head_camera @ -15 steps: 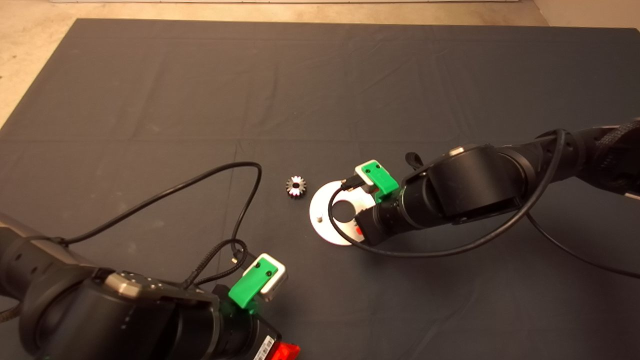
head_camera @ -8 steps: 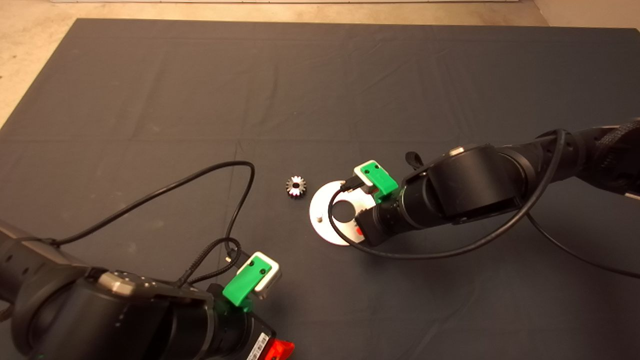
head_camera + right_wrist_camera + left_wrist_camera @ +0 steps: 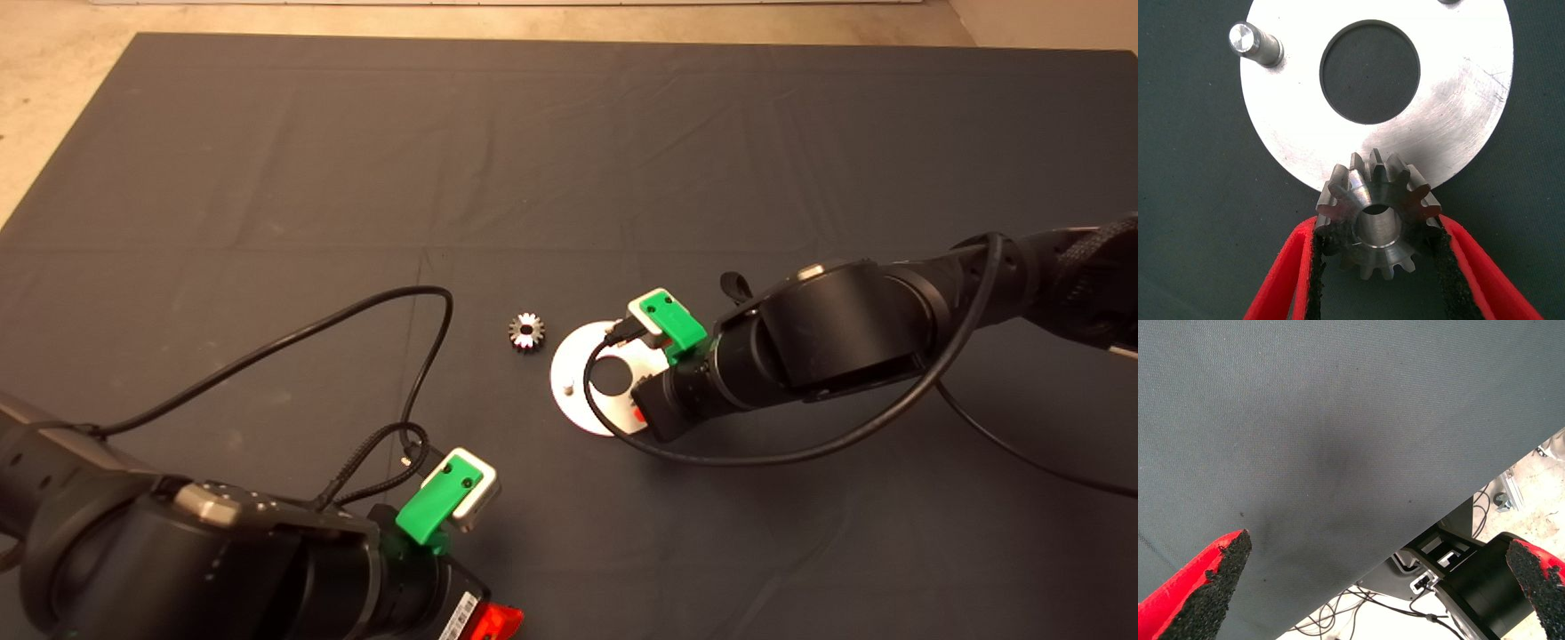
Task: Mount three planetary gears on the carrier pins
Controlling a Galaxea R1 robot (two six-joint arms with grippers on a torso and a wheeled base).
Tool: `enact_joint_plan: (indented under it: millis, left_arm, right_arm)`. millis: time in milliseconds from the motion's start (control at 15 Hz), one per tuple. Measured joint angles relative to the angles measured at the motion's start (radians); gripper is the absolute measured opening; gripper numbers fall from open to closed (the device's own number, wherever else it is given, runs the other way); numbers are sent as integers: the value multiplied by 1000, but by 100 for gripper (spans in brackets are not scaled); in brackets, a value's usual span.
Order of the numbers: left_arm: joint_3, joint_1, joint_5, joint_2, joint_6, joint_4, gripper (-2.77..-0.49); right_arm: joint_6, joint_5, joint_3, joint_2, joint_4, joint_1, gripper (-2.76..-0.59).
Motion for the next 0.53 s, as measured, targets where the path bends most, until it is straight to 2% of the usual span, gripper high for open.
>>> enact_joint_plan:
  millis: [533]
  left_arm:
    - [0,0,0,0,0,0,-49]
  right_arm:
    - [-21,0,0,-13,0,-8,-237]
